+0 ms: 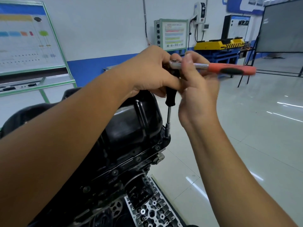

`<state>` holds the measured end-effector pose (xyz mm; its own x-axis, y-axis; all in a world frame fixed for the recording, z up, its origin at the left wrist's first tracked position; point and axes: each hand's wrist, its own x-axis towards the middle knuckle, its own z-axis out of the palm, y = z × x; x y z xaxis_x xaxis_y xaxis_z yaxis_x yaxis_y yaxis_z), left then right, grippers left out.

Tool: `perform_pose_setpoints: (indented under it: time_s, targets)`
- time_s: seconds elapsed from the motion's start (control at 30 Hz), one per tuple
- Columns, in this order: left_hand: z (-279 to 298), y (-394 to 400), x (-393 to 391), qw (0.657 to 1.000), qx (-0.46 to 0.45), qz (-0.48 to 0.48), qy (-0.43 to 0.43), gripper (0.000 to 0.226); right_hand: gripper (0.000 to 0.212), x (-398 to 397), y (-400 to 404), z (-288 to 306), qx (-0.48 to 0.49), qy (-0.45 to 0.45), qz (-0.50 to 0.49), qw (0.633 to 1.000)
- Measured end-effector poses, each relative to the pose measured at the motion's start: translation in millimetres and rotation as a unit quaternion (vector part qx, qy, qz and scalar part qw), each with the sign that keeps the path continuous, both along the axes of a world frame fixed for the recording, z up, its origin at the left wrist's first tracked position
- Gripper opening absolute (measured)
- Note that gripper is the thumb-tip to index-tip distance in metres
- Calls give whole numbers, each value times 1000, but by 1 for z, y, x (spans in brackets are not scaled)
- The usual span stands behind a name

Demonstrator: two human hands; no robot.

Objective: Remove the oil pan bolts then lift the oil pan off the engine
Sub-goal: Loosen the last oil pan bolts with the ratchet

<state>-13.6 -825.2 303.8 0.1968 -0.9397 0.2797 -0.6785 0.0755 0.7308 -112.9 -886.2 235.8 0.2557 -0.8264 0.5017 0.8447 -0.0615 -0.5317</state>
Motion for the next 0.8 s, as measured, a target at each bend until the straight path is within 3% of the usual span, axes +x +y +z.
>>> perform_pose_setpoints:
  time_s: [0.07, 0.13, 0.17, 0.27, 0.33, 0.43, 0.5, 0.6, 0.67, 0.73, 0.8]
  targets:
    - [-1, 1, 0, 999, 7, -24, 33, 26, 23, -3, -3, 7, 80, -12, 124, 989]
    - [0, 2, -1, 999, 18, -27, 28, 24, 17, -5, -8, 7, 78, -3, 143, 987]
    - [0, 2, -1, 999, 23, -25, 16, 24, 13, -6, -7, 6, 57, -3, 114, 992]
    - [3, 1, 0, 1000, 15, 3, -20, 22, 25, -8, -3, -3, -84, 41, -104, 990]
    - [4, 1, 0, 999, 9, 25, -21, 21, 30, -6, -3, -8, -124, 53, -135, 982]
    - [2, 0, -1, 1000, 12, 23, -5, 29, 14, -1, -3, 2, -4, 21, 43, 999]
    - [2, 0, 0, 1000, 15, 8, 24, 29, 18, -1, -3, 8, 48, 23, 152, 987]
    - [5, 2, 3, 998, 46, -17, 43, 30, 16, -2, -4, 9, 35, 22, 181, 983]
    - [7, 3, 5, 999, 44, -11, 25, 29, 3, -5, -3, 4, -19, 23, 105, 994]
    - [6, 2, 6, 1000, 19, 18, 1, 21, 20, -6, 1, -2, -117, 64, -79, 988]
    - [4, 0, 4, 1000, 7, 26, -15, 20, 30, -3, 2, -10, -165, 72, -152, 972]
